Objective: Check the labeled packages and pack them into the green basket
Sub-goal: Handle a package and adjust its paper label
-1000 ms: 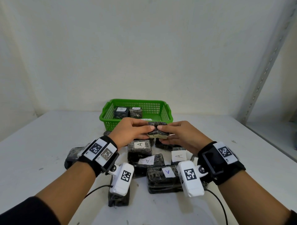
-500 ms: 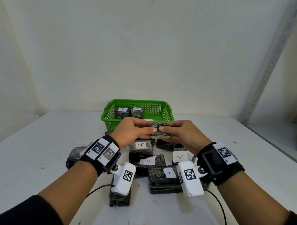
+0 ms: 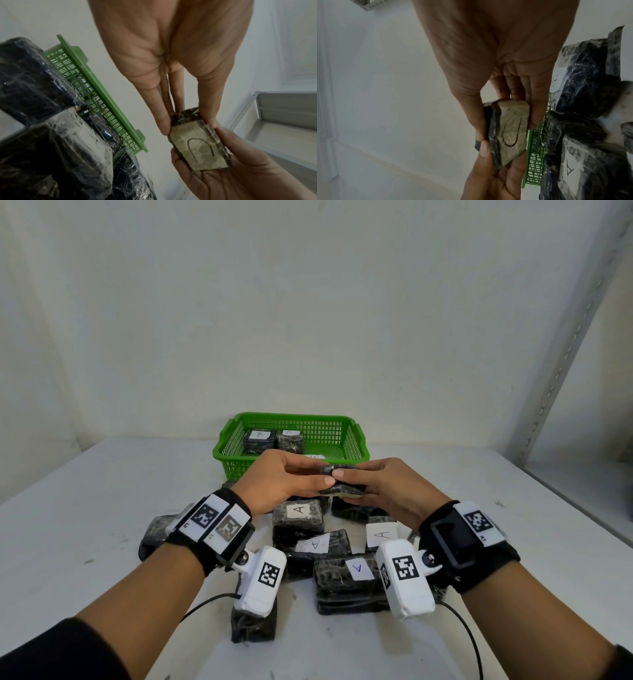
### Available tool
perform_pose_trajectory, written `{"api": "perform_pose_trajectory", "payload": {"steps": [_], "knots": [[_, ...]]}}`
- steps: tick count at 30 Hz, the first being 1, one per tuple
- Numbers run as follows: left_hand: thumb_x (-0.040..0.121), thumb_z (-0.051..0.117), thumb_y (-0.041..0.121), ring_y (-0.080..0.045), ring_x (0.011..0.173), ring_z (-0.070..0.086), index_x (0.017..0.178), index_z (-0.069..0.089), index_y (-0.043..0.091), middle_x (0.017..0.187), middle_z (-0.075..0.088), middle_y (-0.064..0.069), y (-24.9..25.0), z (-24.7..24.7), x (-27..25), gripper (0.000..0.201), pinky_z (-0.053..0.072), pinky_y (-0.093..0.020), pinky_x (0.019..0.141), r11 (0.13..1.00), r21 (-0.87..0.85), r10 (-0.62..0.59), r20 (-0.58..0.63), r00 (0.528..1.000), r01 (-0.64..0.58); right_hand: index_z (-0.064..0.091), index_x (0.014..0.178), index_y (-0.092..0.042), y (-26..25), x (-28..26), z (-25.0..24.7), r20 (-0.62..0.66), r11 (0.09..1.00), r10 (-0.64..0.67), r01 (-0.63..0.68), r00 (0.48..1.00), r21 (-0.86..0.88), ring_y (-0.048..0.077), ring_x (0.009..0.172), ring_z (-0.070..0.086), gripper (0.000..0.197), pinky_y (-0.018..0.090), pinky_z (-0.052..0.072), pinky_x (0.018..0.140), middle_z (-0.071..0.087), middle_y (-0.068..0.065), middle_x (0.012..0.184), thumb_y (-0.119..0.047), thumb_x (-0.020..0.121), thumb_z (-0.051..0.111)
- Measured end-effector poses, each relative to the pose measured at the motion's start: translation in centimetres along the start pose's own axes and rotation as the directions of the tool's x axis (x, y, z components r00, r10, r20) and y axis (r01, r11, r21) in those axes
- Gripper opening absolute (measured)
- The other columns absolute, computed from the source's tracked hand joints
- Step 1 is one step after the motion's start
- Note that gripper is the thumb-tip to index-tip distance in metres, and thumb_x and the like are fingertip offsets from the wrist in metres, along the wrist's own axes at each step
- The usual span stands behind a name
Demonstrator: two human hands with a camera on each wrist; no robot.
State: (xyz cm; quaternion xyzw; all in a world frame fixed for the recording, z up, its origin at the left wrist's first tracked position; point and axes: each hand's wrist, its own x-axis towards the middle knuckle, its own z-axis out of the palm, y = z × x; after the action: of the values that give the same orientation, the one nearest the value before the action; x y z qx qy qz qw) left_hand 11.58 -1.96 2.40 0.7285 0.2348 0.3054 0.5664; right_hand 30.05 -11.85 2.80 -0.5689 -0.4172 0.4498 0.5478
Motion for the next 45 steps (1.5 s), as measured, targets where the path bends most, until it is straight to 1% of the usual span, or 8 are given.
{"api": "perform_pose_trajectory", "payload": {"steps": [3, 15, 22, 25, 27, 32, 37, 45], "knots": [[0.077, 0.081, 0.012, -0.019, 0.096, 0.074, 0.113, 0.073, 0.009, 0.102, 0.077, -0.007, 0.1, 0.0, 0.0, 0.037, 0.058, -0.025, 0.082, 1.000, 0.017, 0.001, 0.011, 1.000, -0.001, 0.077, 0.103, 0.007, 0.1, 0.1, 0.2, -0.030, 1.000, -0.025, 0.025, 0.999, -0.005, 0.027, 0.097, 0.075, 0.031, 0.037, 0.063, 0.087, 0.076, 0.024, 0.110, -0.010, 0.078, 0.086], [0.076, 0.081, 0.007, -0.021, 0.095, 0.074, 0.114, 0.072, 0.008, 0.102, 0.076, -0.008, -0.3, 0.1, 0.1, 0.039, 0.060, -0.028, 0.080, 0.999, -0.015, -0.038, 0.019, 0.999, 0.038, 0.070, 0.112, 0.013, -0.1, -0.2, -0.3, -0.016, 1.000, -0.003, 0.003, 1.000, -0.013, 0.026, 0.091, 0.075, 0.031, 0.033, 0.064, 0.086, 0.071, 0.031, 0.116, 0.005, 0.083, 0.079], [0.071, 0.084, 0.001, -0.018, 0.097, 0.073, 0.112, 0.072, 0.007, 0.101, 0.077, -0.006, -0.4, -0.2, 0.3, 0.044, 0.058, -0.024, 0.083, 0.998, 0.052, 0.020, -0.016, 1.000, -0.019, 0.072, 0.117, -0.002, -0.1, -0.4, -0.3, -0.006, 0.998, 0.009, -0.010, 1.000, -0.066, 0.030, 0.103, 0.077, 0.043, 0.042, 0.060, 0.097, 0.077, 0.018, 0.112, -0.012, 0.078, 0.086], [0.065, 0.087, 0.000, -0.014, 0.099, 0.072, 0.113, 0.071, 0.009, 0.103, 0.076, -0.003, -0.6, -0.3, 0.3, 0.050, 0.057, -0.026, 0.089, 0.993, 0.102, 0.060, -0.014, 0.998, -0.058, 0.071, 0.120, 0.000, -0.2, -0.5, 0.0, 0.029, 0.994, 0.109, -0.109, 0.994, -0.020, 0.032, 0.099, 0.076, 0.049, 0.041, 0.062, 0.094, 0.075, 0.022, 0.115, -0.030, 0.082, 0.083], [0.063, 0.088, 0.000, -0.011, 0.102, 0.071, 0.113, 0.071, 0.011, 0.106, 0.076, -0.001, -0.7, -0.3, 0.2, 0.054, 0.055, -0.026, 0.092, 0.988, 0.126, 0.090, -0.015, 0.996, -0.087, 0.070, 0.119, 0.004, -0.2, -0.5, 0.2, 0.019, 0.989, 0.143, -0.144, 0.990, 0.034, 0.032, 0.095, 0.075, 0.043, 0.039, 0.063, 0.089, 0.073, 0.027, 0.115, -0.026, 0.089, 0.078], [0.066, 0.088, 0.011, -0.013, 0.108, 0.069, 0.124, 0.065, 0.016, 0.114, 0.073, 0.000, -0.6, 0.0, 0.2, 0.063, 0.055, -0.034, 0.094, 0.998, 0.042, 0.038, 0.034, 0.999, -0.039, 0.071, 0.116, 0.010, 0.0, -0.1, -0.1, -0.013, 0.998, 0.020, -0.019, 1.000, 0.057, 0.026, 0.091, 0.074, 0.032, 0.035, 0.063, 0.086, 0.076, 0.023, 0.110, -0.006, 0.088, 0.078], [0.081, 0.076, 0.009, -0.024, 0.104, 0.071, 0.128, 0.061, 0.002, 0.114, 0.072, -0.013, -1.0, 0.3, 0.4, 0.050, 0.058, -0.038, 0.090, 0.991, -0.128, -0.046, 0.011, 0.999, 0.047, 0.069, 0.119, 0.005, 0.1, 0.3, -0.4, -0.065, 0.999, -0.046, 0.047, 0.997, 0.013, 0.029, 0.095, 0.075, 0.040, 0.039, 0.062, 0.090, 0.075, 0.024, 0.116, -0.005, 0.083, 0.082], [0.068, 0.084, 0.010, -0.024, 0.105, 0.071, 0.125, 0.064, 0.005, 0.114, 0.073, -0.012, -1.1, 0.2, 0.3, 0.061, 0.056, -0.039, 0.093, 0.991, -0.121, -0.055, 0.044, 0.998, 0.060, 0.075, 0.106, 0.006, 0.4, 0.4, -0.3, -0.094, 0.996, -0.084, 0.085, 0.992, -0.004, 0.032, 0.094, 0.073, 0.027, 0.051, 0.057, 0.101, 0.074, 0.027, 0.111, -0.009, 0.084, 0.082]]}}
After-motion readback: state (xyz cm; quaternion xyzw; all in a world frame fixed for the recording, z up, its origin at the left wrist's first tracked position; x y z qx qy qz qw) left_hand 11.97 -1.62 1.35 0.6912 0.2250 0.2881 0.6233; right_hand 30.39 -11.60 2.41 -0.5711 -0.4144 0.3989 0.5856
